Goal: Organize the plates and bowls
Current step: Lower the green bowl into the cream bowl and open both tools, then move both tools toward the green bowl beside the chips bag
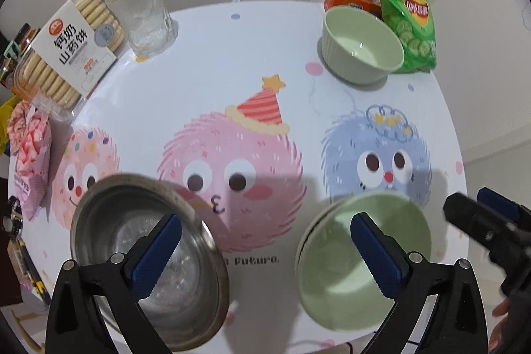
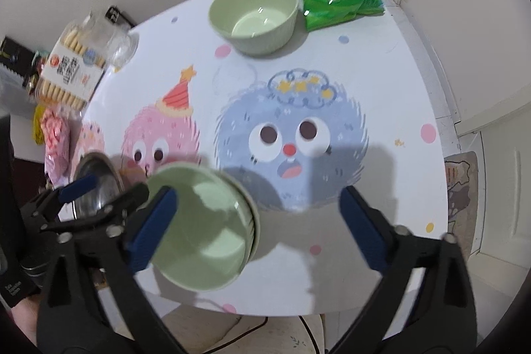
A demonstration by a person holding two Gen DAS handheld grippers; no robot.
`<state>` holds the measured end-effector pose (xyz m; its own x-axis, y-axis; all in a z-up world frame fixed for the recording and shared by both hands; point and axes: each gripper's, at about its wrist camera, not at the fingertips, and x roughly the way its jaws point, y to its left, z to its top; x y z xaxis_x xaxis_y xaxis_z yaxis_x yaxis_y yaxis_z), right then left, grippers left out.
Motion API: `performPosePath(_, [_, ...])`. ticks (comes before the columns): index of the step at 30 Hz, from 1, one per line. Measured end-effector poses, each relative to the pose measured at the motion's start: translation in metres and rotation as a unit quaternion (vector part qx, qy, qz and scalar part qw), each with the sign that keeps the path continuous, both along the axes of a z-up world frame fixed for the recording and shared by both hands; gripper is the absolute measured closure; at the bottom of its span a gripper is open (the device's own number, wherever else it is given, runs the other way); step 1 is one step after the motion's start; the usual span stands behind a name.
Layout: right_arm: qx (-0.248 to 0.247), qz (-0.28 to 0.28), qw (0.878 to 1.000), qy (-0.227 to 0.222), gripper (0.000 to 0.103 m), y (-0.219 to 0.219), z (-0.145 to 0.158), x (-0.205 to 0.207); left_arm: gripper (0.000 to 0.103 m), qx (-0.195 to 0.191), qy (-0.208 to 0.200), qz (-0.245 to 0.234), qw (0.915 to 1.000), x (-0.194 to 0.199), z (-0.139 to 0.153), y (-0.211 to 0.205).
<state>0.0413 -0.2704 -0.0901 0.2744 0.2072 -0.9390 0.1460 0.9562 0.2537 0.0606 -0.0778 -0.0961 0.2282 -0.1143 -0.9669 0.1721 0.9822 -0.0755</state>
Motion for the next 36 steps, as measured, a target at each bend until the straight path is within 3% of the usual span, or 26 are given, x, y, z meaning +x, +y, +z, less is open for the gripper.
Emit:
performPosePath(13, [0.016, -0.028, 0.999, -0.004, 0.001, -0.034, 0.002, 0.060, 0.000, -0.017, -0.007, -0.006, 0.9998, 0.056, 0.008, -0.025])
performPosePath(23, [0.040, -0.059, 0.997, 0.009, 0.001, -0.056, -0.013, 0.108, 0.000, -0.033, 0.024, -0.023, 0.9989, 0.106, -0.006, -0.058])
performPosePath(33, [0.062, -0.106, 0.992, 0.034, 0.001, -0.069, -0.040, 0.150, 0.000, -0.003, 0.030, -0.029, 0.9991, 0.160, -0.026, -0.088])
performPosePath(36, [0.066, -0.117, 0.990, 0.047, 0.001, -0.071, -0.049, 0.160, 0.008, 0.002, 0.039, -0.020, 0.9990, 0.171, -0.037, -0.093])
